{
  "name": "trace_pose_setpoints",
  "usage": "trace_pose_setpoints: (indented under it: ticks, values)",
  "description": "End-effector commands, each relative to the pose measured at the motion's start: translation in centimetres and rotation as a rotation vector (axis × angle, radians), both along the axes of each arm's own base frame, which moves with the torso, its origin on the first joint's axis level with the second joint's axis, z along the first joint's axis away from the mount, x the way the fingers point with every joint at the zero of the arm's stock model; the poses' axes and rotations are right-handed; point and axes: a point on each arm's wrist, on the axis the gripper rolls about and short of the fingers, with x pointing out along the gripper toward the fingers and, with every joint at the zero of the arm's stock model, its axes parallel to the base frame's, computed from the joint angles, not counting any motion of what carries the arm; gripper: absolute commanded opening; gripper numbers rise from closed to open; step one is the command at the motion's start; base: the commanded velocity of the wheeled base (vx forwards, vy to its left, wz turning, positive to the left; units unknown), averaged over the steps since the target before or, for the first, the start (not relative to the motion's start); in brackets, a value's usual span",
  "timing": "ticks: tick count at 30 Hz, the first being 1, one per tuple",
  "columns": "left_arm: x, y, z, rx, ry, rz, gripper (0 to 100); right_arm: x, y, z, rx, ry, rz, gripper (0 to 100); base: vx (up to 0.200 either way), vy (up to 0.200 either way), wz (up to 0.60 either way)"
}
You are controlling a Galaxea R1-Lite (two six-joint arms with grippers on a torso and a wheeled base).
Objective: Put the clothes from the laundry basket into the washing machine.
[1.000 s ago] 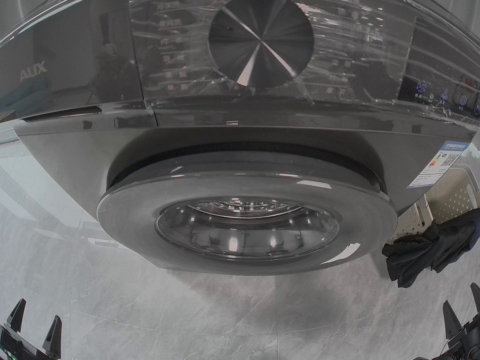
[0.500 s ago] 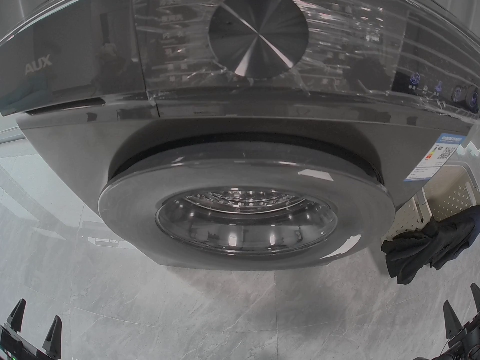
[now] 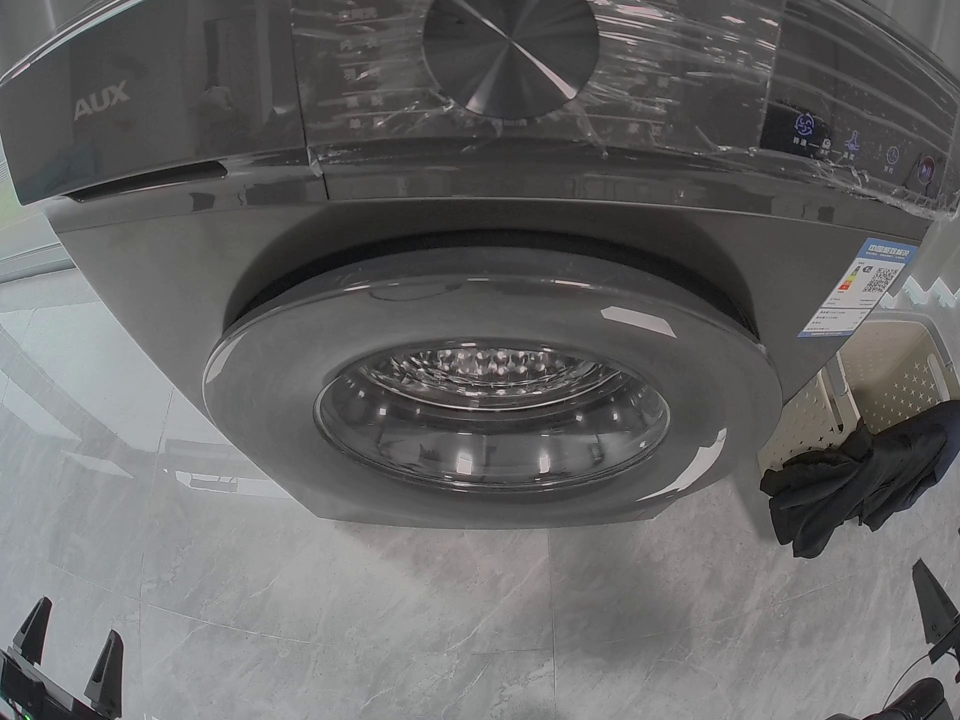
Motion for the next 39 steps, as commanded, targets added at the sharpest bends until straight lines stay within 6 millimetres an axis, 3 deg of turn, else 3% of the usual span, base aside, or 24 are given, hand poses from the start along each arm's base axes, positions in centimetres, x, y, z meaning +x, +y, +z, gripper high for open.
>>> trace_pose_setpoints:
  ticks: [1,7,13,23,32,39]
  values:
    - [0.0,0.0,-0.5,-0.001,0.005,0.0,100,6.0,1.1,1.6,0.012,0.275,0.224,100,0.0,0.0,0.0]
    - [0.0,0.0,-0.5,-0.001,0.005,0.002,100,11.5,3.1,2.5,0.051,0.374,0.291,100,0.0,0.0,0.0]
    - [0.0,0.0,-0.5,-0.002,0.005,0.0,100,15.5,4.8,3.1,0.045,0.367,0.321,100,0.0,0.0,0.0]
    - [0.0,0.0,-0.5,-0.002,0.005,-0.001,100,19.9,7.3,4.4,0.036,0.382,0.369,100,0.0,0.0,0.0]
    - [0.0,0.0,-0.5,-0.002,0.005,-0.001,100,21.5,9.4,5.7,0.031,0.336,0.407,100,0.0,0.0,0.0]
    - [0.0,0.0,-0.5,-0.002,0.005,-0.001,100,20.9,10.1,5.5,0.022,0.335,0.449,100,0.0,0.0,0.0]
